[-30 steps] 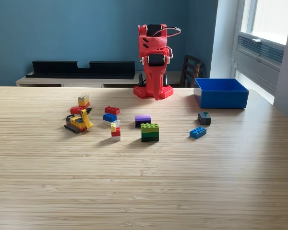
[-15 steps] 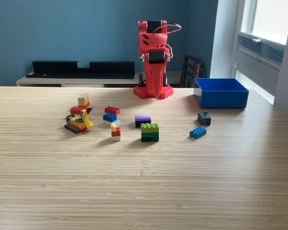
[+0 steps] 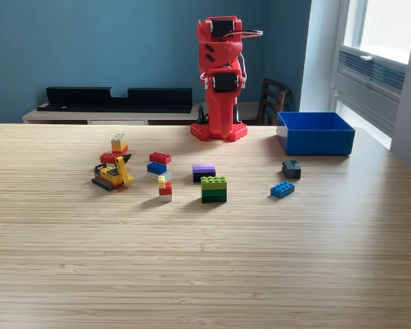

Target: Grasp a lego block and put it in the bin.

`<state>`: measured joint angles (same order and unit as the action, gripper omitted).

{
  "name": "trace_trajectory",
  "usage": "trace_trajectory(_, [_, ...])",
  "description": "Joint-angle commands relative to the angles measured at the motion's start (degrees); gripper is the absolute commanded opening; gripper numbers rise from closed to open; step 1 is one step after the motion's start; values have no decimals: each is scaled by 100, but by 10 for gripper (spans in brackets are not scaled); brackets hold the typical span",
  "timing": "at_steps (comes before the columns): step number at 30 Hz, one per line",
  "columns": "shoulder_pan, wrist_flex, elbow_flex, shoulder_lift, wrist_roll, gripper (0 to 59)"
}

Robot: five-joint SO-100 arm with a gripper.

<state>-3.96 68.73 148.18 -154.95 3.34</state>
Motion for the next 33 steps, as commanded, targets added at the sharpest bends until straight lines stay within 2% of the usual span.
trace_trajectory(1, [-132,-105,-782,563,-334,62])
trace_trajectory(4, [-220,-105,-1011,958,-598,159])
trace_trajectory(12, [-272,-88,-1907,2083,-1099,283])
trace_trajectory(16, [-264,-88,-2338,2540,-1362,297])
trace_trajectory(23, [-413,-97,-2883,3015,-1679,286])
trace_trajectory(33, [-896,-229,-3111,3498,-1890,306])
